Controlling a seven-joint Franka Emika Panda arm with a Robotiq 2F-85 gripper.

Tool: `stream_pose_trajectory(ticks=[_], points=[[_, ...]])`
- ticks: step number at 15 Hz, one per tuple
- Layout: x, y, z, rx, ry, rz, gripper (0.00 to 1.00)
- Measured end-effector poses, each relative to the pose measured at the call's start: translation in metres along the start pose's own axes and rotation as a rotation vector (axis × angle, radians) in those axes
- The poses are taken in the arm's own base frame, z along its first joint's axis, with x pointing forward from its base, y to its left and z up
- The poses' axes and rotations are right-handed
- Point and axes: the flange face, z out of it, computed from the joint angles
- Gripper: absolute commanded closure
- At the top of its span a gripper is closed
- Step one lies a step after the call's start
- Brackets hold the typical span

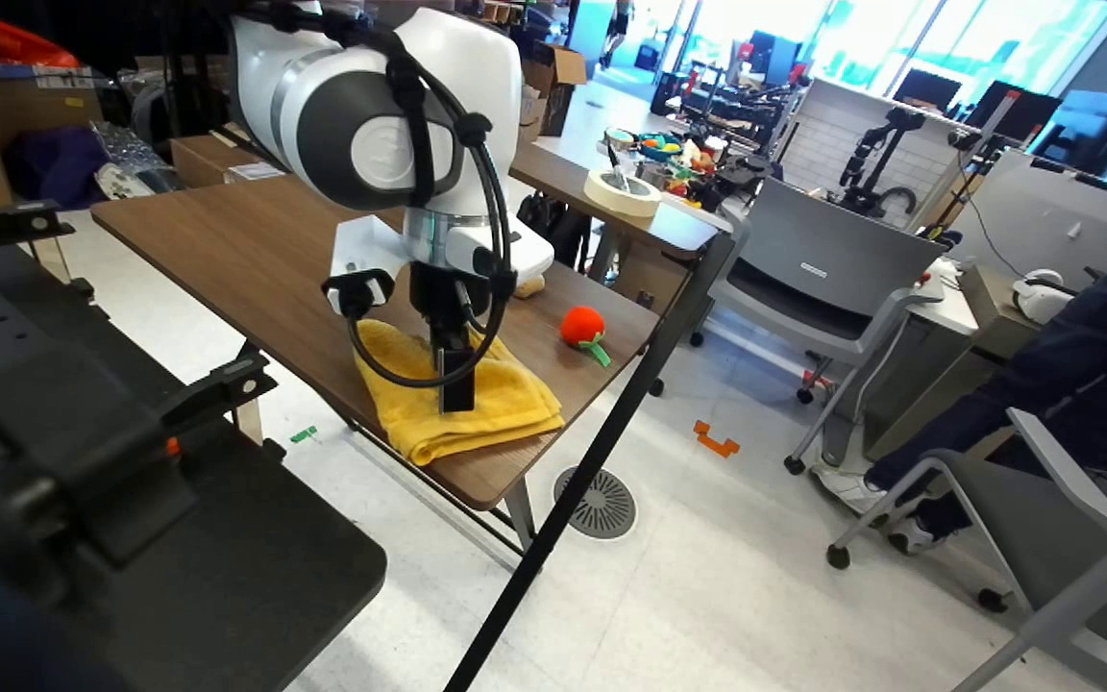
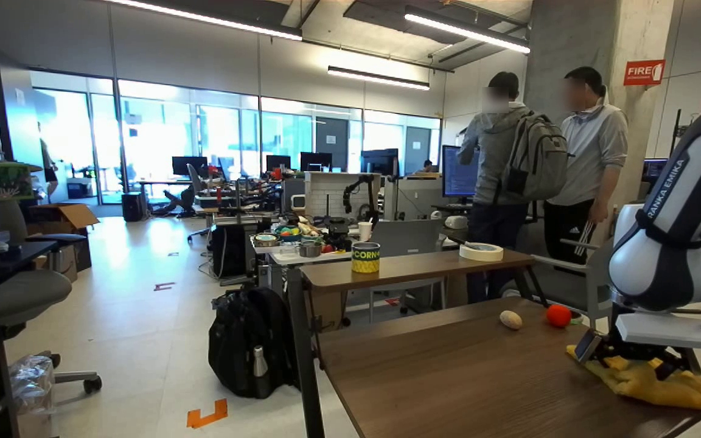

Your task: Use the towel to clean the table and move the toys to the left

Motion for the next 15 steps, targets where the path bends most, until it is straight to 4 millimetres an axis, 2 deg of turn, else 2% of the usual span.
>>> stream_pose_trajectory(ticks=[3, 5, 7, 11, 13, 15], points=[[-0.006, -0.012, -0.001, 0.002, 0.002, -0.038, 0.0], [-0.019, -0.035, -0.005, 0.008, 0.016, -0.09, 0.0], [-0.042, -0.069, -0.009, 0.019, 0.039, -0.156, 0.0], [-0.103, -0.136, -0.02, 0.037, 0.065, -0.294, 0.0], [-0.13, -0.157, -0.024, 0.053, 0.089, -0.355, 0.0], [-0.146, -0.166, -0.026, 0.071, 0.122, -0.392, 0.0]])
